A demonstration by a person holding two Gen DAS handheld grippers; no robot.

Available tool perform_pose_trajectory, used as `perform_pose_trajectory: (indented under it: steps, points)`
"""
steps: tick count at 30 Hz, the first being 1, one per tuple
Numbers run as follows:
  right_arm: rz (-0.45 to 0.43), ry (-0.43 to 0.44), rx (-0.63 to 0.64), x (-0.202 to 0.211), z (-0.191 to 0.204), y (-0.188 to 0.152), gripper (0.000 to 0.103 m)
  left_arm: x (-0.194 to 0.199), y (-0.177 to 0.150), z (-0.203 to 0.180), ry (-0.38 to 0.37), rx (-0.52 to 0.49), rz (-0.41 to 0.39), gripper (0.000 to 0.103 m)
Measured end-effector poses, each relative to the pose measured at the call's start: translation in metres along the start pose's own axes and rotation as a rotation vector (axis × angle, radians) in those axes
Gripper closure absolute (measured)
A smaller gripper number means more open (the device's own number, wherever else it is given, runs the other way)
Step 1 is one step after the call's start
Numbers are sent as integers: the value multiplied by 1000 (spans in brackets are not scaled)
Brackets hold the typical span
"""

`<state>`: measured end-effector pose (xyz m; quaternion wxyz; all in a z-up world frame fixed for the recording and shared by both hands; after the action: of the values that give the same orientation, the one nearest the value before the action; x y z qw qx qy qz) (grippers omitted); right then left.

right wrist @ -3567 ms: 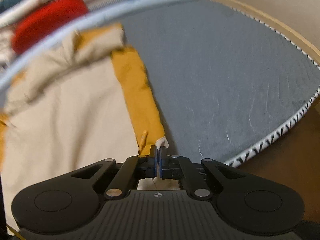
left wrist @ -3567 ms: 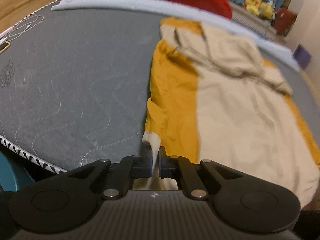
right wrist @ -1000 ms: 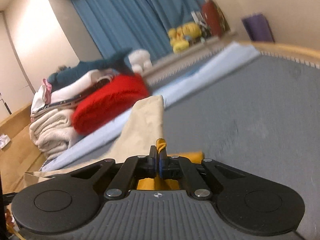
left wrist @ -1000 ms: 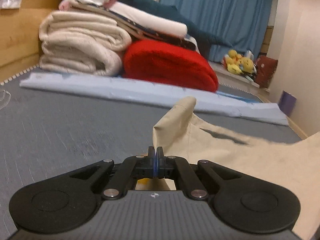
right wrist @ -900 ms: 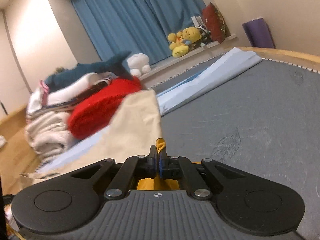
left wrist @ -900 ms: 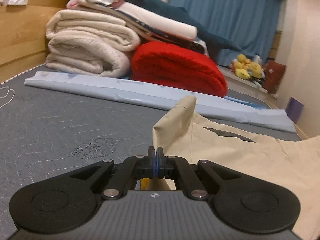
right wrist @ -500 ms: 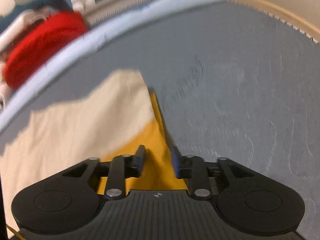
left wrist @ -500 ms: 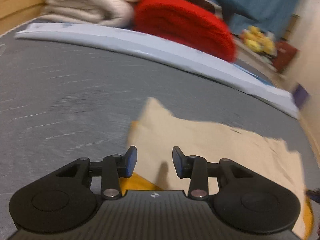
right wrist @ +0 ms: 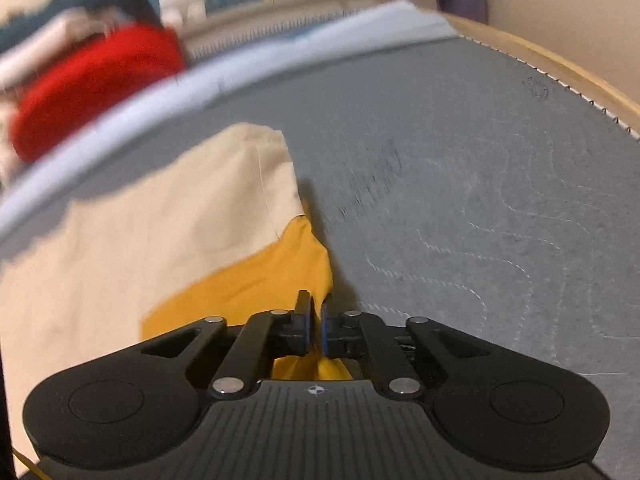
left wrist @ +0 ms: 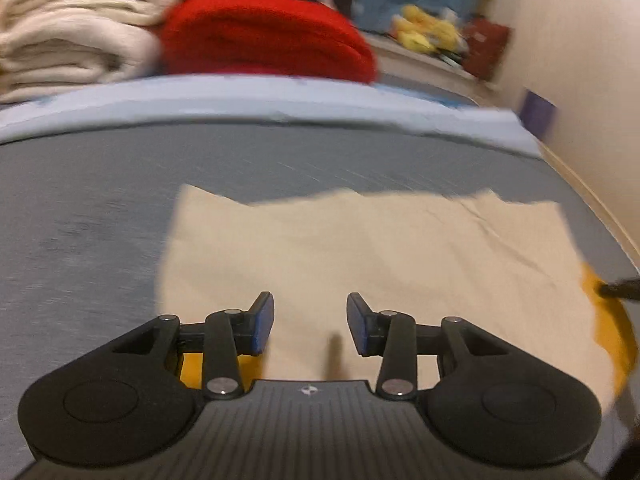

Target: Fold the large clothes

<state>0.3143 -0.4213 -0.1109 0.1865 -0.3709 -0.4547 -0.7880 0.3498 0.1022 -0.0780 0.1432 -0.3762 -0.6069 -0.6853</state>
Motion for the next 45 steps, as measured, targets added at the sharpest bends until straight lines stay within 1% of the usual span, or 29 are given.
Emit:
perform_pose_trajectory:
  steps: [1, 3, 4, 5, 7, 9, 10, 11, 12, 13, 14, 16, 18, 20, 21, 22, 23, 24, 25, 27, 29, 30, 32, 34, 35, 37, 40, 43, 45]
  points:
    - [-4, -47, 37, -1, 2, -3, 81, -8, -5, -5, -2, -24, 41, 55]
    - [-73, -151, 103, 10, 5, -5, 79, -32, -22, -4, 80, -83, 202, 55]
    - [-119, -152, 122, 18, 9, -4, 79, -39, -29, -1, 124, -92, 253, 55]
    - [-164, -115, 131, 28, 12, -3, 79, -41, -31, 4, 160, -81, 263, 55]
    - [-206, 39, 126, 47, 21, -2, 79, -33, -23, 13, 191, -33, 210, 55]
    - [-132, 179, 157, 47, 28, -11, 79, -24, -16, 17, 166, 15, 150, 55]
    - [-60, 197, 178, 39, 29, -18, 79, -24, -16, 15, 156, 23, 144, 55]
    - [31, 166, 208, 25, 29, -28, 79, -29, -18, 13, 156, 17, 170, 54]
    - [119, 98, 245, 9, 27, -41, 80, -36, -26, 9, 163, -1, 226, 53]
    - [153, 53, 273, 1, 23, -48, 80, -41, -35, 7, 169, -20, 277, 52]
    - [146, 52, 280, 1, 23, -49, 80, -46, -30, 7, 180, -29, 284, 52]
    - [121, 57, 246, 10, 21, -45, 80, -34, -23, 3, 203, -53, 237, 52]
    - [97, 73, 214, 24, 21, -42, 80, -11, -17, -7, 145, -75, 150, 52]
    - [108, 93, 223, 30, 18, -47, 80, 5, -18, -19, 43, -105, 99, 52]
    - [134, 70, 248, 27, 15, -53, 80, 4, -25, -25, -12, -131, 124, 50]
    - [160, 34, 281, 20, 11, -58, 80, -2, -35, -31, -37, -154, 186, 49]
    - [166, 7, 310, 19, 7, -63, 80, -15, -51, -32, -40, -180, 285, 47]
    - [153, 1, 319, 22, 7, -64, 80, -22, -65, -31, -19, -215, 340, 40]
    - [138, 1, 312, 25, 6, -64, 80, -19, -67, -30, 0, -235, 328, 39]
    - [120, 1, 278, 36, 2, -66, 80, -4, -61, -26, -5, -183, 295, 44]
    - [154, -32, 303, 34, -6, -73, 80, 16, -60, -24, -62, -146, 236, 44]
    - [174, -68, 322, 29, -10, -75, 80, 21, -65, -22, -82, -154, 234, 44]
    - [204, -131, 330, 25, -17, -80, 78, 15, -90, -17, -37, -195, 354, 44]
    - [176, -182, 286, 38, -16, -75, 78, 31, -97, -16, 3, -236, 361, 44]
    - [122, -189, 255, 52, -13, -70, 78, 43, -94, -16, 23, -234, 348, 45]
    - [12, -124, 211, 90, -5, -66, 78, 79, -83, -13, 65, -193, 267, 45]
    - [-148, -21, 173, 157, 11, -71, 77, 129, -71, -8, 90, -75, 155, 45]
    - [-233, 103, 122, 202, 20, -89, 75, 169, -80, -13, 76, 90, 90, 50]
    - [-263, 161, 100, 221, 23, -114, 75, 185, -98, -19, 53, 197, 59, 79]
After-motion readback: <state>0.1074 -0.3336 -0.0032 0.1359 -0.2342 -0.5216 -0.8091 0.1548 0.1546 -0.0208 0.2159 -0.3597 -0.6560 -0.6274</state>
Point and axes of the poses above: each gripper's, at about its wrist camera, not at the fingertips, and x roughly against the way its jaws point, z to its left, y to its top, the point moved 3 cm from there along -x, roughly the way its jaws point, and after that the axes turned 11 degrees about -x, right-handed, at the moved point
